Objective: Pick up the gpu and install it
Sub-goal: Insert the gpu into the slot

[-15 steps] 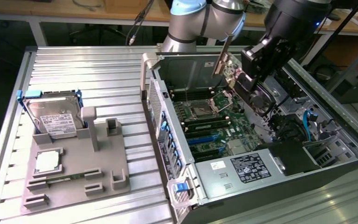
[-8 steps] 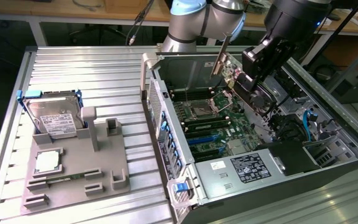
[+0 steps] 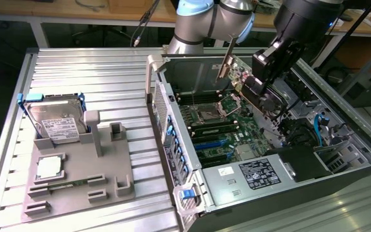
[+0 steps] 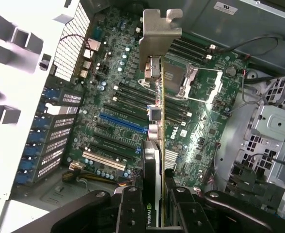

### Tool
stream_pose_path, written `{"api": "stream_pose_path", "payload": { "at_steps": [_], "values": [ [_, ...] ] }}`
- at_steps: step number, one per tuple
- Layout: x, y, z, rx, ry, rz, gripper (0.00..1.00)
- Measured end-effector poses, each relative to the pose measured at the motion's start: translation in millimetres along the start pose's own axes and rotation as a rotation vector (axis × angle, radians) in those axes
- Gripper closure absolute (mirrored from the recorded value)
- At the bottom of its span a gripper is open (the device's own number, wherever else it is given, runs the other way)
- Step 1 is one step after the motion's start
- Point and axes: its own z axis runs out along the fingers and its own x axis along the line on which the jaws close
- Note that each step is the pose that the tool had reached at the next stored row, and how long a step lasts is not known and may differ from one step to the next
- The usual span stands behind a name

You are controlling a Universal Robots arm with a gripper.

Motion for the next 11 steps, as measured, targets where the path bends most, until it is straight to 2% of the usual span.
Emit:
{"api": "stream_pose_path", "payload": {
  "at_steps": [11],
  "values": [
    [0.0, 0.0, 0.0, -0.0017, 0.0016, -0.078, 0.73]
  ]
}}
